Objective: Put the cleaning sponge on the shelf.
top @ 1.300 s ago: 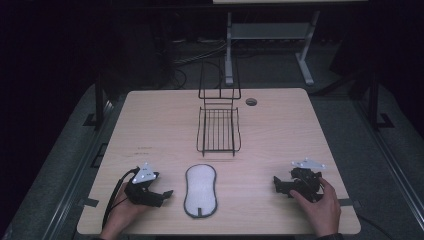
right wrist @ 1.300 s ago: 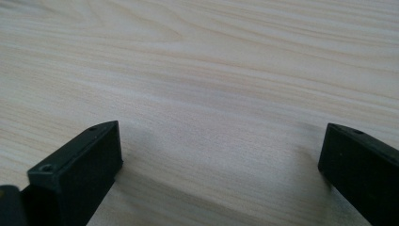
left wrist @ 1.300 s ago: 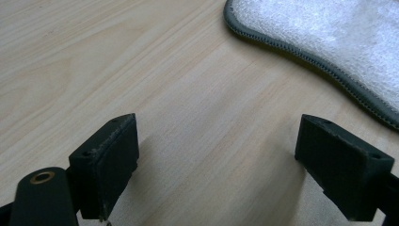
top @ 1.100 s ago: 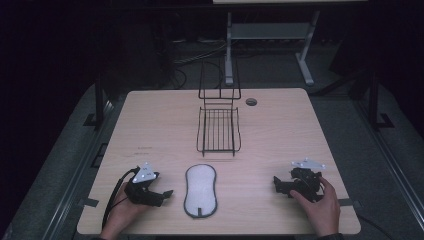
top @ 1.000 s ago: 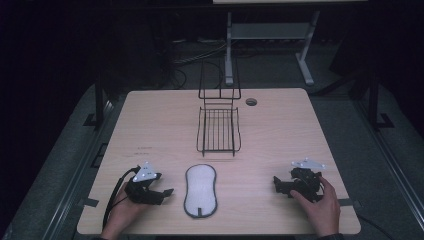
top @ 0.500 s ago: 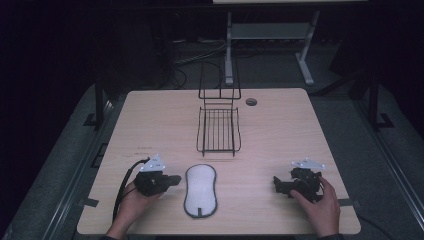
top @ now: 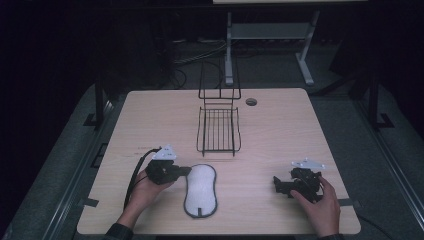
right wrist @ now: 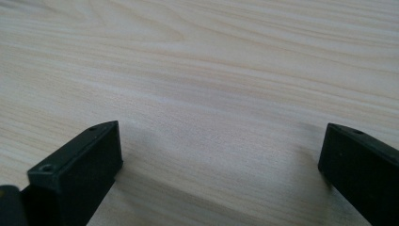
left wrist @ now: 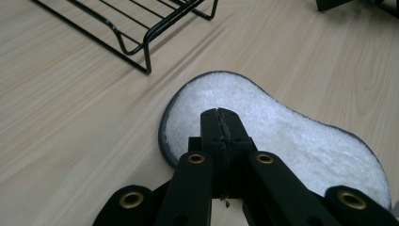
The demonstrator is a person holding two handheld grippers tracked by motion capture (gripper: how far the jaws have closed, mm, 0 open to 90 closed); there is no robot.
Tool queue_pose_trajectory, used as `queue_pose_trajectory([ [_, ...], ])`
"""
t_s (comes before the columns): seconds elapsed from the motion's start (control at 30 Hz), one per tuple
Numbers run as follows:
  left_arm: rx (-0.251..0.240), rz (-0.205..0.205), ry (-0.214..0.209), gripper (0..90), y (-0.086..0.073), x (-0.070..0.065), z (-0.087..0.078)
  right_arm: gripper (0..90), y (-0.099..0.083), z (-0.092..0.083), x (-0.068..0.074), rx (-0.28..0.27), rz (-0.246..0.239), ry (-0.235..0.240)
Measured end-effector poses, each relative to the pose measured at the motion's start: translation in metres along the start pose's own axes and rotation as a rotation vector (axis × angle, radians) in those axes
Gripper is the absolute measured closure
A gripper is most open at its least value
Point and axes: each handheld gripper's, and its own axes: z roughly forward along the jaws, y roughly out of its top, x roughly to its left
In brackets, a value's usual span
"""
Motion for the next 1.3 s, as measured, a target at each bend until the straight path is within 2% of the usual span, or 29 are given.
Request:
queue_pose_trajectory([
  [0.47, 0.006, 0.029, -0.028, 89.4, 0.022, -0.002, 0.028, 0.0, 0.0, 0.0, 0.0, 0.0, -0.003, 0.002],
  [0.77, 0.037, 0.041, -0.033, 89.4, 0.026, 0.0, 0.045, 0.0, 0.0, 0.0, 0.0, -0.001, -0.004, 0.003],
  [0.83, 0.057, 0.047, -0.027, 89.4, 0.024, 0.001, 0.049, 0.0, 0.0, 0.0, 0.0, 0.0, -0.004, 0.003],
  [0.9, 0.074, 0.051, -0.021, 89.4, 0.023, 0.001, 0.051, 0.0, 0.0, 0.0, 0.0, -0.001, -0.004, 0.003],
  [1.13, 0.078, 0.05, -0.023, 89.5, 0.021, 0.002, 0.049, 0.0, 0.0, 0.0, 0.0, -0.001, -0.005, 0.004],
  [1.3, 0.065, 0.028, -0.022, 89.4, 0.016, 0.006, 0.044, 0.0, 0.0, 0.0, 0.0, -0.001, -0.004, 0.004],
])
